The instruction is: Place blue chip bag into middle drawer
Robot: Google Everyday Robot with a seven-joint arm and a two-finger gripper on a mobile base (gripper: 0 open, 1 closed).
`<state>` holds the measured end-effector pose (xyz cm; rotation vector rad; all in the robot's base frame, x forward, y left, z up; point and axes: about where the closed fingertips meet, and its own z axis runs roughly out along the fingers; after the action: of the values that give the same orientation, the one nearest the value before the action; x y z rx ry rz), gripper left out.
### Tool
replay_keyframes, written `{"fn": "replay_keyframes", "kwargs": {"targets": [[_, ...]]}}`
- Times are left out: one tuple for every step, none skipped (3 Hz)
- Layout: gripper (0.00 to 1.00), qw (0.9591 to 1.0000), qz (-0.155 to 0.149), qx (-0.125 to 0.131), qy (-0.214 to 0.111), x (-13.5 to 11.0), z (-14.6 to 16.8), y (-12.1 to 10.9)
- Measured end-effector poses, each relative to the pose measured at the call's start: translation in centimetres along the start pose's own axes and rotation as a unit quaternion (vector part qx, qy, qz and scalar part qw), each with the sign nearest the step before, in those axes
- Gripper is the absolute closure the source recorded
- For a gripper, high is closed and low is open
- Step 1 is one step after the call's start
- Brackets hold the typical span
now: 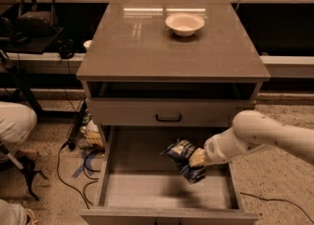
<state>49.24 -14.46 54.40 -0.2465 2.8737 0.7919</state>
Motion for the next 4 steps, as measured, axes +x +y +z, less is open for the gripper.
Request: {"fn": "replay_keyframes", "kwargs": {"targets": [[1.0,0.9999,0.008,-0.003,0.009,0.3,3.4,-0.1],[0.85,0.9995,0.026,-0.001,0.016,0.8,5.8,-0.4],[0.62,0.999,0.04,0.001,0.018,1.1,6.7,-0.9],[0.38,0.9985,0.051,0.004,0.016,1.3,6.8,-1.5]]}}
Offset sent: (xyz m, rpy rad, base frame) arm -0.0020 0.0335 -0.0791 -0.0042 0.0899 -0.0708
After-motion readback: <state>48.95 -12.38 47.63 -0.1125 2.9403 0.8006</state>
